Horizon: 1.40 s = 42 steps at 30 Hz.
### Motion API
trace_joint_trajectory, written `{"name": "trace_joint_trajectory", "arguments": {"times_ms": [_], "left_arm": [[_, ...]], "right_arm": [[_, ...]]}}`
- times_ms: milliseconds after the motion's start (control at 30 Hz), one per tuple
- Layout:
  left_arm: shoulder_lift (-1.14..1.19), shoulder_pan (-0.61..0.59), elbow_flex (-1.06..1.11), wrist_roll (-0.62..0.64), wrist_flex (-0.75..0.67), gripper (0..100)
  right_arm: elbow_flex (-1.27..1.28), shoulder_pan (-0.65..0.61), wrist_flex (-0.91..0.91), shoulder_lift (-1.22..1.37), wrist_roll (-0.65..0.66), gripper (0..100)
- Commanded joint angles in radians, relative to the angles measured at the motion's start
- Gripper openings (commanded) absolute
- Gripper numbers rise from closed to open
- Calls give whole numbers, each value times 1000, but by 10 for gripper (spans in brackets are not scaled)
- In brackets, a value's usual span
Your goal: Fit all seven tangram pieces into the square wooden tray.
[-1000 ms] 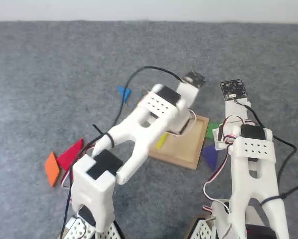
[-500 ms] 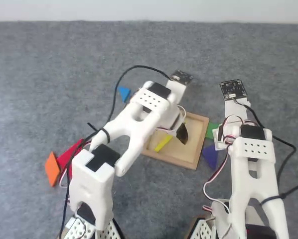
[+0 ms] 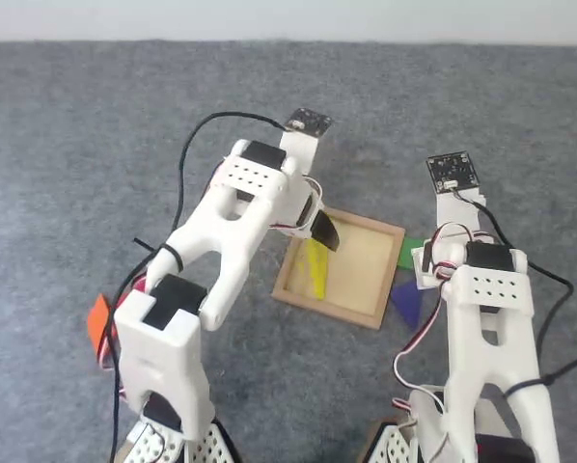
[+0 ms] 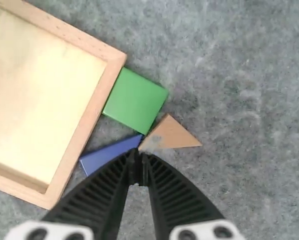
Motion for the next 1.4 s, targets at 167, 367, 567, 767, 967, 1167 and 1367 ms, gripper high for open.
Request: {"name": "trace_joint_trajectory", "arguments": {"times_ms": [167, 367, 567, 767, 967, 1167, 1367], "left_arm": [[-138, -9, -5, -157, 104, 326], [-293, -41, 7, -158, 203, 314], [-489, -135, 205, -170, 150, 261], [-502, -121, 591, 21, -259, 247], [-528, -64, 733, 74, -555, 83], [-462, -117, 711, 192, -557, 12], [-419, -94, 662, 203, -562, 12]], "right_arm": [[-5, 7, -18, -50, -11, 12], [-5, 7, -18, -50, -11, 12], [-3, 7, -18, -50, -11, 10], [6, -77, 15, -51, 6, 8], [57, -285, 31, -139, 40, 8], [221, -441, -236, -225, 40, 8], [365, -484, -467, -225, 26, 8]]}}
